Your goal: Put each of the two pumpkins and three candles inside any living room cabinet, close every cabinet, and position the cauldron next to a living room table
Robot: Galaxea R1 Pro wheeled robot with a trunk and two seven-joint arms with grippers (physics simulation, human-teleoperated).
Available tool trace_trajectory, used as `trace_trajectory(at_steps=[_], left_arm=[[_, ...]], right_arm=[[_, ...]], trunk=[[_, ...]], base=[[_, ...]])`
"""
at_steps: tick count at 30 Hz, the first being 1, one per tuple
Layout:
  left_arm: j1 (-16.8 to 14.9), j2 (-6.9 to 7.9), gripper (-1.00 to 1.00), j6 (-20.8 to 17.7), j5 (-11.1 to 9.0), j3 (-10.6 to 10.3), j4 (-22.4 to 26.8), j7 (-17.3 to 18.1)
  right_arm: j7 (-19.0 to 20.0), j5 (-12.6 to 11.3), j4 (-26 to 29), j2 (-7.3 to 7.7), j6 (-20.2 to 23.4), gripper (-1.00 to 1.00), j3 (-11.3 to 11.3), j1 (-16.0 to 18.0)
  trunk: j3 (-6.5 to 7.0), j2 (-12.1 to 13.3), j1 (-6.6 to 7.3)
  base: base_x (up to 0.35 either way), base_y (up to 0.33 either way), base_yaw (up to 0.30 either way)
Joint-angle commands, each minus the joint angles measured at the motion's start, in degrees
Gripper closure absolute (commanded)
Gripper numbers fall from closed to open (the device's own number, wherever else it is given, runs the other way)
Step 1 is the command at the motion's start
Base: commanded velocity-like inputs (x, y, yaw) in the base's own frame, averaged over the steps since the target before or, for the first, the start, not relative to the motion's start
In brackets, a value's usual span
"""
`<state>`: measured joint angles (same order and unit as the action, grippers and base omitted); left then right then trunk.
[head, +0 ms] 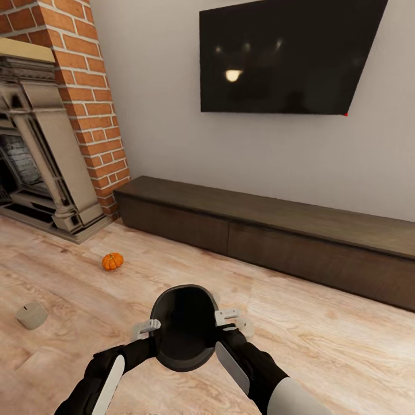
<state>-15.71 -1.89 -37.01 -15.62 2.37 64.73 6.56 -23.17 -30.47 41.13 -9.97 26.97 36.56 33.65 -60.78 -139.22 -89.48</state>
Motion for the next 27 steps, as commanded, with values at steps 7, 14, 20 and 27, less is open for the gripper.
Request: trace_trajectory(at_steps=[7,14,20,27], left_arm=[[0.0,0.00,1.00,0.0,0.1,0.1,0.0,0.0],[0.0,0.00,1.00,0.0,0.1,0.1,0.0,0.0],[0.0,0.02,1.00,0.0,0.1,0.2,0.0,0.1],[0.0,0.02,1.00,0.0,0.1,0.2,0.0,0.1]], right_arm=[[0.2,-0.5,1.6,-0.03,-0.5,1.00,-0.1,-0.1],[0.2,-0.5,1.6,-0.03,-0.4,1.00,-0.1,0.0],[0.2,-0.4,1.6,-0.03,-0.5,1.00,-0.1,-0.1],[0.2,-0.4,1.7,-0.03,-0.5,1.00,-0.1,-0.1]], trunk=[[-0.38,0.0,0.01],[-0.41,0.0,0.01],[-0.41,0.0,0.01],[-0.41,0.0,0.01]], base=[[0.000,0.000,0.140],[0.000,0.000,0.010],[0.000,0.000,0.000],[0.000,0.000,0.100]])
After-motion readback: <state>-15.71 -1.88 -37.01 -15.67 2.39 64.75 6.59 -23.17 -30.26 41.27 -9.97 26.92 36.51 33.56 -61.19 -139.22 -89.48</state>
